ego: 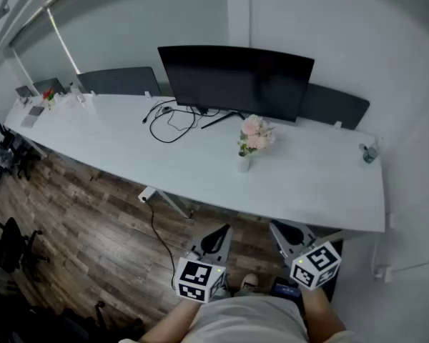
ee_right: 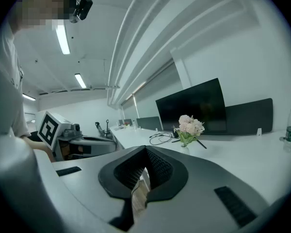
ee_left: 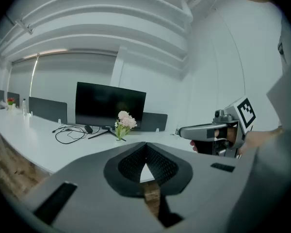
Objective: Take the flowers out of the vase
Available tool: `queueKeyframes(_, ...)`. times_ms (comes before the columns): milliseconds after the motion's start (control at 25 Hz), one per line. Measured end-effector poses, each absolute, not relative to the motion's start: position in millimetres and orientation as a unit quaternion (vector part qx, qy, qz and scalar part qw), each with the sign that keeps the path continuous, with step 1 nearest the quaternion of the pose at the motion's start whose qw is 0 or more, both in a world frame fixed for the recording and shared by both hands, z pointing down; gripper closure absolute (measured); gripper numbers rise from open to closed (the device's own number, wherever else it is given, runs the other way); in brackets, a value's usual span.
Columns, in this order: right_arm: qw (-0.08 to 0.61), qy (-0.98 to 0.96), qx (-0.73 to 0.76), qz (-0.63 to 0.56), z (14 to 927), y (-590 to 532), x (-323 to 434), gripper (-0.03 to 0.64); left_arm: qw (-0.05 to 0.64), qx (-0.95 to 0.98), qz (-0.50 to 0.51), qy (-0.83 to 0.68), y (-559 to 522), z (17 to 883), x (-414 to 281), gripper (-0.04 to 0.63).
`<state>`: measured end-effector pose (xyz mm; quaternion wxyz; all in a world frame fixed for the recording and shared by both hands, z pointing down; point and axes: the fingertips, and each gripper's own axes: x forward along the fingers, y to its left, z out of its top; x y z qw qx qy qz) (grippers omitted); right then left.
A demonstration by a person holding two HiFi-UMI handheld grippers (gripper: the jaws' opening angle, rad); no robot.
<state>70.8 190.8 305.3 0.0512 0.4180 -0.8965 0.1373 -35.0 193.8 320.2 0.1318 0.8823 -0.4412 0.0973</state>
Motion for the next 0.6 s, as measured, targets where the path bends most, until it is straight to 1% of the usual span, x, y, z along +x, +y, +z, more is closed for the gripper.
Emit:
queueKeyframes(320,0.056,-0.892,0.427,0.138,309,190,62,0.586,0.129,0.888,0.089,-0.433,191,313,-46,0.592)
queueKeyframes(520,0.021,-0.885,0.442,0.143,299,188,55,0.584,0.126,0.892,0.087,-0.424,189,312,-59,0.592)
queueKeyframes(600,0.02,-0.882,0.45,0.138,296,187,52,0.584,0.126,0.895,0.085,-0.419,189,312,-64,0.592)
